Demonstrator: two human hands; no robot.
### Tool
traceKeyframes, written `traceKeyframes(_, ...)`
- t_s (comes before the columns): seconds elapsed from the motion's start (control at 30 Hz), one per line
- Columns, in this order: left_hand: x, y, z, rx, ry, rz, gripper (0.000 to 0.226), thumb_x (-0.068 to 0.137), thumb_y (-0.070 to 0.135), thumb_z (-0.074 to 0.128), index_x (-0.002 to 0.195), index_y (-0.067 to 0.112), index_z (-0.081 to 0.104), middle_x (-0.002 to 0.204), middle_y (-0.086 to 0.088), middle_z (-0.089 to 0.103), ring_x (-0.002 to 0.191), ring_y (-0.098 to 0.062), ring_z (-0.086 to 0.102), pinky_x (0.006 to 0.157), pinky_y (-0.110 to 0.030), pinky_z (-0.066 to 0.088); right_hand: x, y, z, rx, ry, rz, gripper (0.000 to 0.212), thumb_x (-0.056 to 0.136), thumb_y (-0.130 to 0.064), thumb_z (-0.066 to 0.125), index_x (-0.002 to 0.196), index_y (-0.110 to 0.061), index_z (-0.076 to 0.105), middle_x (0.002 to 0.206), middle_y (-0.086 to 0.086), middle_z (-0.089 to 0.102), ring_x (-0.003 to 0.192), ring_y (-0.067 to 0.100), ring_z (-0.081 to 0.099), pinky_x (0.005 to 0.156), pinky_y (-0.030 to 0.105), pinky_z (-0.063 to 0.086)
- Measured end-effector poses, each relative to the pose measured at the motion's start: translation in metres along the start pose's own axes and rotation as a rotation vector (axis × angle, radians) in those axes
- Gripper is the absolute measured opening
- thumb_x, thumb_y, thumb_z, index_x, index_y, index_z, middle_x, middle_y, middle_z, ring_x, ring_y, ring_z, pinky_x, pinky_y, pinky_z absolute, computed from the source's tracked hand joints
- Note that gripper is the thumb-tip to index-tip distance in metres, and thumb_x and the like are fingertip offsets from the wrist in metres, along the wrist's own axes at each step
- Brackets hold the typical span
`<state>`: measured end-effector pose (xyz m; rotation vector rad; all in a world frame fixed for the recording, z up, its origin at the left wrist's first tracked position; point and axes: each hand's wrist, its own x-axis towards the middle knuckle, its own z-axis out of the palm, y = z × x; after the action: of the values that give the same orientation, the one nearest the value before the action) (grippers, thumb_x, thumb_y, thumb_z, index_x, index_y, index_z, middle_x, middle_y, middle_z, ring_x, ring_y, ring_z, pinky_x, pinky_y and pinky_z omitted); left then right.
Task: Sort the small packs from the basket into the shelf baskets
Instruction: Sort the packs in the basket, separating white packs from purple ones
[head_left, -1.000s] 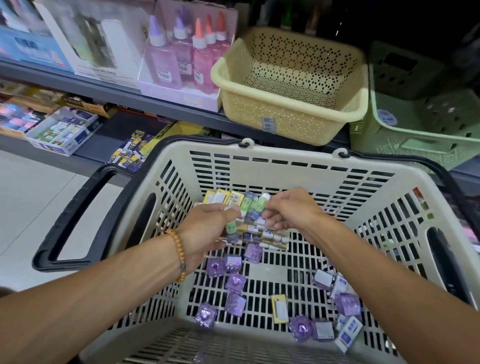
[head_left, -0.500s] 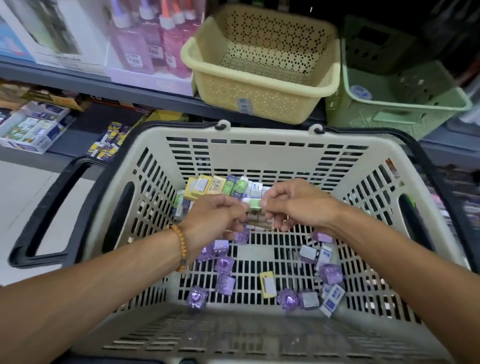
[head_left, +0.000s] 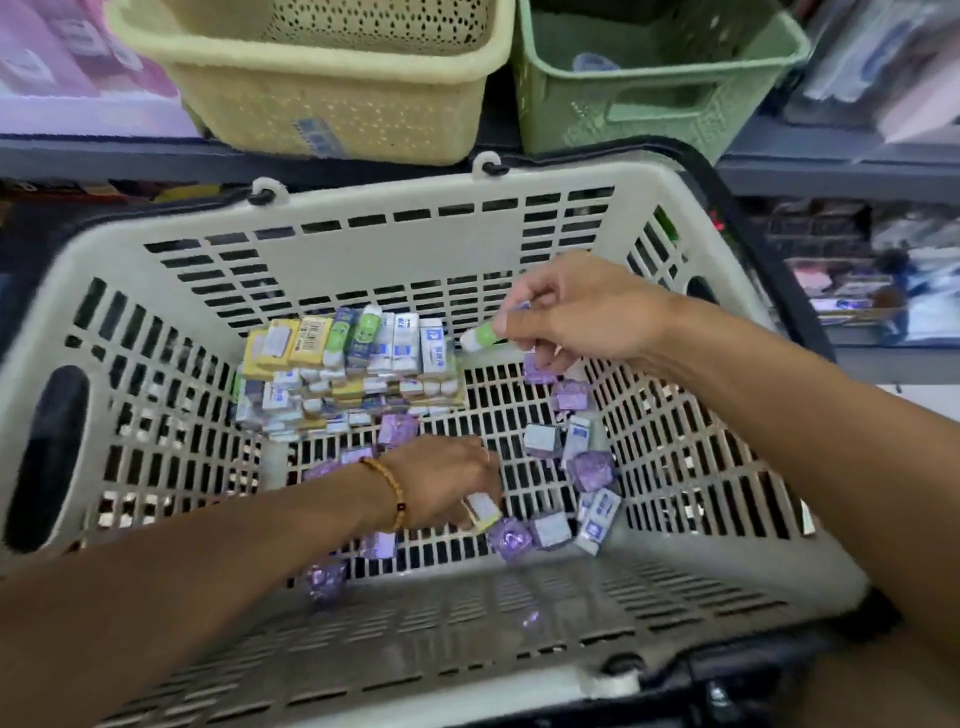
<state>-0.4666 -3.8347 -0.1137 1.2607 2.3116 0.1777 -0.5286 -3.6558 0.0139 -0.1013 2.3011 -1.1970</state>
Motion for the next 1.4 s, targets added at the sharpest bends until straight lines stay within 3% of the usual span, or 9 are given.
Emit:
traceKeyframes(0.13,0.016,0.007,-0.012,-0.272,0.182,-0.126,0.028,0.089,0.04,0.062,0.111,0.025,0.054,0.105,0.005,0.059,0.093,-0.013,0.055,0.069,-0.023,0.038,0.003,-0.005,-0.009,0.008,0.043,-0.044,0.017,0.092,-0.028,0.067,0.094,-0.011,0.068,0.071,-0.002,0.064,0.058,0.005,0.061,0.058,0.019,0.054)
traceKeyframes(0.23,0.042,0.03,-0.021,-0.24,0.35,0.039,0.036,0.088,0.039,0.064,0.116,0.02,0.054,0.109,0.001,0.057,0.099,-0.013,0.048,0.083,-0.028,0.043,0.002,-0.006,-0.012,0.007,0.063,-0.057,0.026,0.092,-0.029,0.066,0.102,-0.005,0.067,0.075,0.002,0.066,0.06,0.007,0.062,0.057,0.018,0.053)
traceKeyframes(0.37,0.066,0.043,-0.026,-0.175,0.214,0.153,0.033,0.09,0.037,0.061,0.117,0.02,0.053,0.107,-0.002,0.06,0.101,-0.017,0.053,0.092,-0.039,0.044,-0.002,-0.005,-0.015,0.007,0.071,-0.064,0.027,0.092,-0.027,0.065,0.103,-0.003,0.067,0.076,0.002,0.065,0.059,0.006,0.062,0.055,0.017,0.053)
traceKeyframes(0.63,0.06,0.016,-0.024,-0.028,0.328,-0.139,0.045,0.09,0.057,0.046,0.117,0.021,0.052,0.093,-0.001,0.064,0.086,-0.02,0.058,0.076,-0.032,0.045,-0.002,-0.008,-0.014,0.027,0.076,-0.094,0.022,0.095,-0.025,0.061,0.104,-0.005,0.064,0.073,0.001,0.064,0.054,0.005,0.06,0.055,0.02,0.053)
traceKeyframes(0.77,0.09,0.042,-0.016,-0.031,0.373,-0.269,0.027,0.092,0.044,0.051,0.086,0.019,0.047,0.078,0.002,0.053,0.077,-0.021,0.056,0.077,-0.035,0.048,-0.003,-0.009,-0.014,0.036,0.067,-0.1,0.019,0.096,-0.024,0.058,0.101,-0.005,0.062,0.074,0.002,0.064,0.055,0.007,0.06,0.056,0.022,0.052)
traceKeyframes(0.9,0.1,0.046,-0.01,-0.132,0.353,-0.376,0.029,0.088,0.044,0.06,0.088,0.02,0.044,0.064,0.009,0.044,0.059,-0.013,0.047,0.066,-0.031,0.04,-0.005,-0.008,-0.016,0.032,0.066,-0.104,0.021,0.097,-0.022,0.057,0.104,-0.004,0.061,0.075,0.003,0.064,0.057,0.008,0.062,0.057,0.024,0.052)
traceKeyframes(1.0,0.104,0.042,-0.017,-0.215,0.224,-0.411,0.033,0.083,0.036,0.067,0.075,0.023,0.038,0.069,0.006,0.046,0.067,-0.018,0.049,0.061,-0.028,0.035,-0.006,-0.006,-0.018,0.03,0.064,-0.103,0.023,0.097,-0.022,0.056,0.109,-0.003,0.061,0.076,0.003,0.064,0.057,0.007,0.061,0.058,0.025,0.053)
traceKeyframes(1.17,0.101,0.038,-0.023,-0.266,0.068,-0.353,0.021,0.084,0.018,0.063,0.097,0.013,0.046,0.087,-0.003,0.053,0.082,-0.022,0.054,0.063,-0.028,0.039,-0.006,-0.007,-0.017,0.033,0.059,-0.106,0.02,0.098,-0.023,0.056,0.106,-0.006,0.061,0.076,0.002,0.063,0.059,0.009,0.06,0.058,0.024,0.052)
traceKeyframes(1.4,0.097,0.042,-0.014,-0.008,0.002,-0.099,0.063,0.086,0.027,0.066,0.139,0.013,0.034,0.122,-0.007,0.053,0.115,-0.023,0.047,0.094,-0.037,0.036,-0.005,-0.004,-0.018,0.028,0.072,-0.105,0.018,0.097,-0.024,0.056,0.105,-0.009,0.062,0.075,0.0,0.065,0.056,0.005,0.061,0.056,0.021,0.053)
